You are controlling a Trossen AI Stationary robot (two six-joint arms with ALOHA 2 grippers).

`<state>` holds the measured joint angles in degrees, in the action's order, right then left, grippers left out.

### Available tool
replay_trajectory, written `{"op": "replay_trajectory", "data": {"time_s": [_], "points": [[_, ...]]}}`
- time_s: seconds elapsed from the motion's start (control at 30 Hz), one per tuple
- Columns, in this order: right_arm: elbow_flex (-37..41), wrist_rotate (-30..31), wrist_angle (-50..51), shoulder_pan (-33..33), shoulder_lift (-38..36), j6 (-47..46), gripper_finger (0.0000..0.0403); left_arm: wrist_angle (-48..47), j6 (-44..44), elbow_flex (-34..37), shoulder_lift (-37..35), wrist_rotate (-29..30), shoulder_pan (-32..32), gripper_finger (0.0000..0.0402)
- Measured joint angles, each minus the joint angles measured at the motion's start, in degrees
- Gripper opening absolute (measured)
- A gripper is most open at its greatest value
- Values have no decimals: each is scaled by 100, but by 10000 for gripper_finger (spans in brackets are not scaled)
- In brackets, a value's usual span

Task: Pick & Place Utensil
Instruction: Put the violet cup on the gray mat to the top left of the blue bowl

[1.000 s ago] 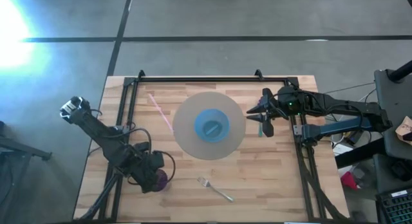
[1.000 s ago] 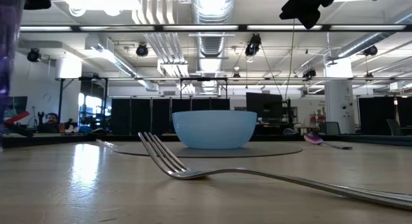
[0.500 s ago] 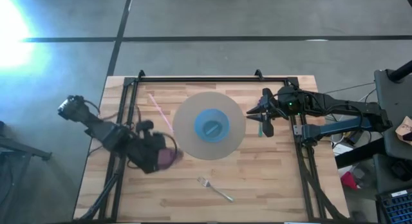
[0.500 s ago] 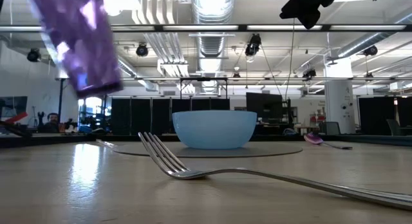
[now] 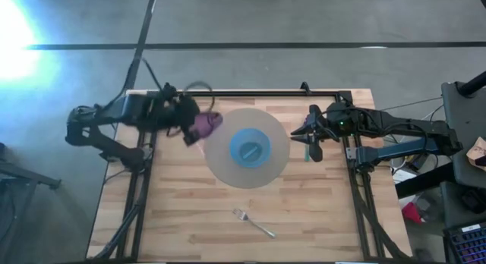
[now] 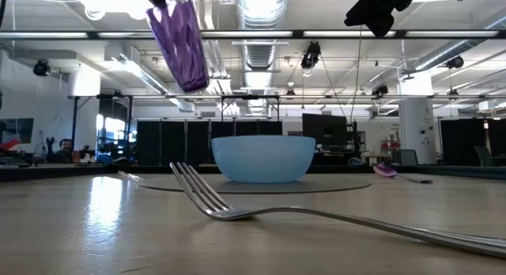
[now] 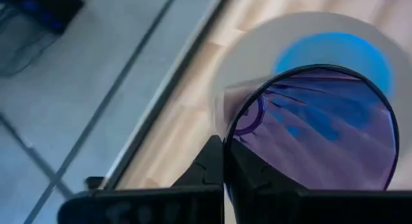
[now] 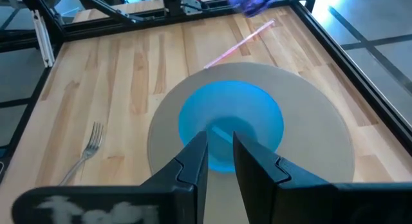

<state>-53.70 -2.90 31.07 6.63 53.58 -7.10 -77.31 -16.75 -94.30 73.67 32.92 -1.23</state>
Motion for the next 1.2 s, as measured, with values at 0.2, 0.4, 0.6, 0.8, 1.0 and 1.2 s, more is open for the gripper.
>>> {"op": "replay_trajectory", "data": {"time_s": [0.2,0.4,0.6,0.8,1.0,1.2], "points": [[73,0,2,0,0,-84,68,463,587,-9,2,-923,-1411,1],[85,0,5,-2,0,-193,68,736,656,-39,201,-1570,-2433,1],[111,0,5,-2,-2,-282,68,694,608,-345,747,-2539,-2957,1],[194,0,5,-2,-2,-303,68,-199,439,-852,1425,-2939,-3345,1],[379,2,2,-2,-2,-303,68,-470,367,-953,1863,-3132,-3369,1],[523,2,3,-2,-2,-303,68,-413,530,-955,2205,-3491,-3369,1]]}}
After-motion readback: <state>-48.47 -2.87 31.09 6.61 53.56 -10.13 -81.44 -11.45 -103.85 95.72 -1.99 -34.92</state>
